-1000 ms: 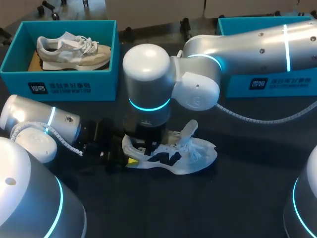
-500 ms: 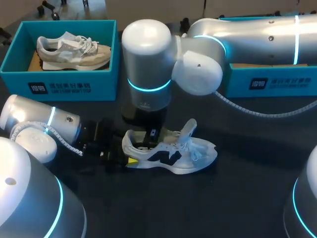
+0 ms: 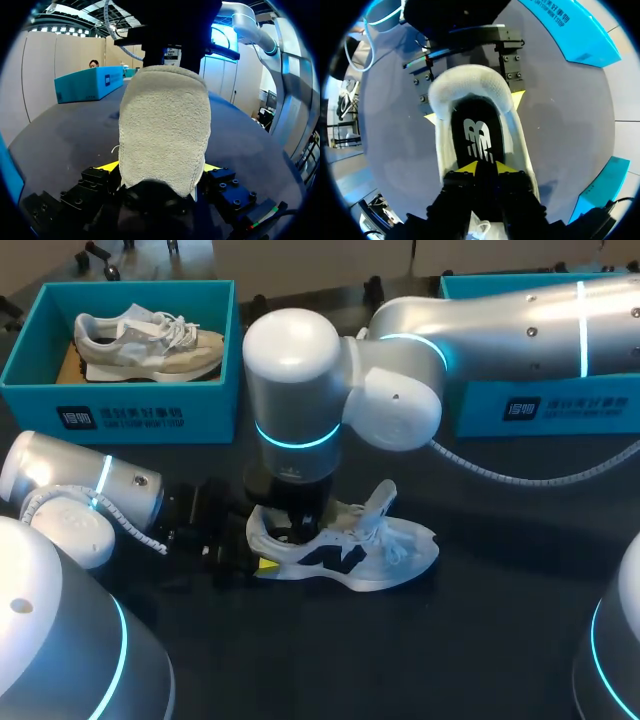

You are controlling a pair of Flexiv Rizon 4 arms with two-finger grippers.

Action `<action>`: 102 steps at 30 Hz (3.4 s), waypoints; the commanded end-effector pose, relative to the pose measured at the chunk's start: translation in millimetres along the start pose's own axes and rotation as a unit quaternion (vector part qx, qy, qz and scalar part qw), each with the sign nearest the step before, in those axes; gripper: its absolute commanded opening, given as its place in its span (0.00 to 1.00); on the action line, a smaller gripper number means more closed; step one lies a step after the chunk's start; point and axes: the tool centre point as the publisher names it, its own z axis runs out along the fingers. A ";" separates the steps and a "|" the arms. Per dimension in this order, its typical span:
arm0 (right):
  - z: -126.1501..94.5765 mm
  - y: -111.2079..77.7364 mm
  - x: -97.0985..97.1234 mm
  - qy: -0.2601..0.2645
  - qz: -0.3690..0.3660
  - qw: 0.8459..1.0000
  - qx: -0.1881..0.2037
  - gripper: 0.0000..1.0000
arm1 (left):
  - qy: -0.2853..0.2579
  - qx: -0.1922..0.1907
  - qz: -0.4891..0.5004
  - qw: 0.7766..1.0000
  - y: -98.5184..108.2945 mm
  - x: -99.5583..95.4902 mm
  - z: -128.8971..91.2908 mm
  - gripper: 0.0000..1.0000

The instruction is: Take the shoe out of the shoebox, open the shoe tongue, remove and reinsert the insole, then place the shoe into the shoebox

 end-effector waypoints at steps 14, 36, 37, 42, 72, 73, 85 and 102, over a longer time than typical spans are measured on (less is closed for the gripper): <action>6.2 1.6 -1.5 0.001 0.000 1.000 0.002 0.33 | 0.001 -0.002 -0.001 1.000 1.1 -2.6 0.8 0.00; 79.3 10.0 9.1 0.048 0.009 0.999 -0.013 0.44 | 0.001 -0.002 -0.001 1.000 1.1 -2.6 0.8 0.00; 79.8 9.7 10.1 0.049 0.012 0.999 -0.014 0.40 | 0.001 -0.002 -0.001 1.000 1.1 -2.6 0.8 0.00; 78.4 7.9 14.7 0.049 0.020 0.998 -0.016 0.15 | 0.001 -0.002 -0.001 1.000 1.1 -2.6 0.8 0.00; 22.0 -8.7 24.0 0.050 0.020 0.998 -0.018 0.00 | 0.001 -0.002 -0.001 1.000 1.1 -2.6 0.8 0.00; 19.5 -9.5 23.5 0.049 0.020 0.998 -0.018 0.00 | 0.001 -0.002 -0.001 1.000 1.1 -2.6 0.8 0.00; -5.5 -18.7 14.9 0.038 0.015 0.999 -0.012 0.00 | 0.001 -0.002 -0.001 1.000 1.1 -2.6 0.8 0.00; -25.4 -26.3 6.4 0.028 0.009 1.000 -0.004 0.00 | 0.001 -0.002 -0.001 1.000 1.1 -2.6 0.8 0.00</action>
